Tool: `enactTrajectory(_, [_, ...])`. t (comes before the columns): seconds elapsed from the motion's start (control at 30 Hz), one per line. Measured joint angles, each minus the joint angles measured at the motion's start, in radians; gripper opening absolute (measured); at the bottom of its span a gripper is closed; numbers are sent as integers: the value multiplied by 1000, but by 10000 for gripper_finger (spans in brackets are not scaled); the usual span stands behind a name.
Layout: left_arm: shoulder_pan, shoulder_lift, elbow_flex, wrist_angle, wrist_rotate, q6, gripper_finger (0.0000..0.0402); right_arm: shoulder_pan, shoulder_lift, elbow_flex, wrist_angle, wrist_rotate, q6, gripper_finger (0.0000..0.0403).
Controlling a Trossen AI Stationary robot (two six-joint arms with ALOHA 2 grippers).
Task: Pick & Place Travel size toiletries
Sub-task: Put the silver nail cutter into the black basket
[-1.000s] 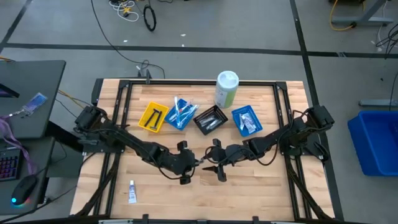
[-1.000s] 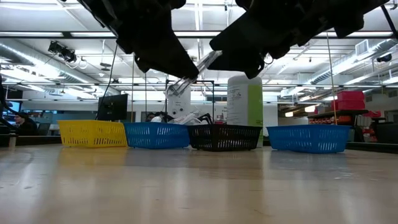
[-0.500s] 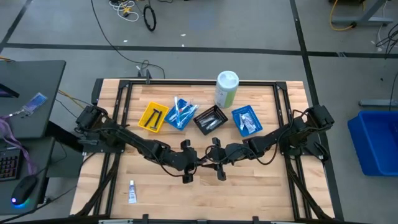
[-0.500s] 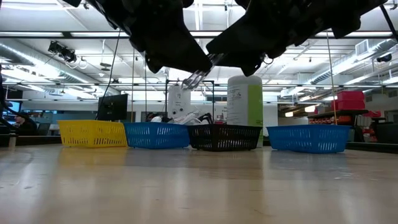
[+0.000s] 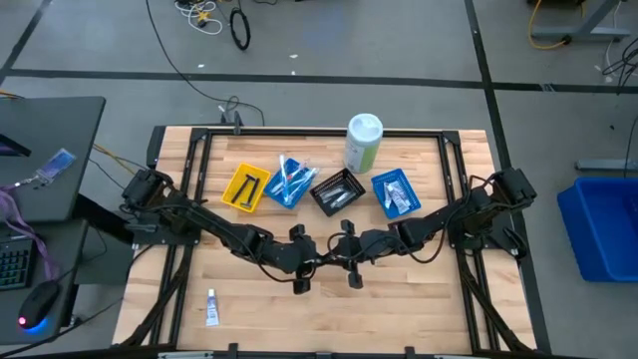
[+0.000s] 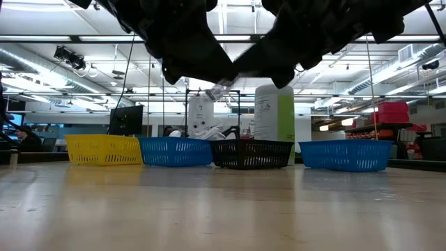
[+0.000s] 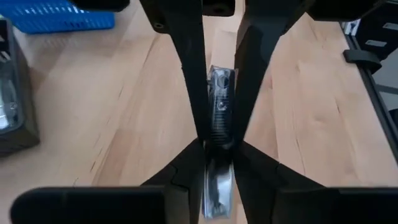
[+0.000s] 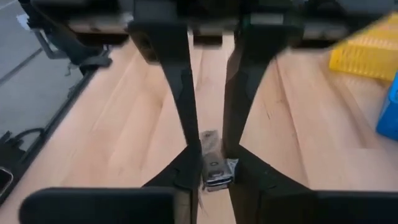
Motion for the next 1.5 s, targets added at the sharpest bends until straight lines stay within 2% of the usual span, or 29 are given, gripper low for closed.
enactTrajectory(0.23, [0,-2,2,3,-34,0,121,2,2,-5,-46,-9,20,61])
enactTrajectory(0.47, [0,-2,2,1,-48,0,142,2,-49,-5,-214,14,28,61])
enactTrajectory(0.63, [1,-2,2,1,-80,1,144,-19,-205,-5,-376,136,3,61])
enactTrajectory(0.73, [5,-2,2,0,-79,1,142,-53,-290,-4,-454,267,-41,61])
enactTrajectory(0.83, [14,-2,2,0,-79,2,142,-124,-319,-4,-481,371,-88,61])
enactTrajectory(1.07, [44,-2,2,-1,-77,1,142,-338,-240,-4,-460,229,-75,66])
enactTrajectory(1.27, [61,-2,2,-2,-75,3,142,-445,-114,-4,-332,86,-126,68])
enactTrajectory(1.5, [66,-2,1,-5,-75,3,142,-486,-23,-3,-224,83,-184,106])
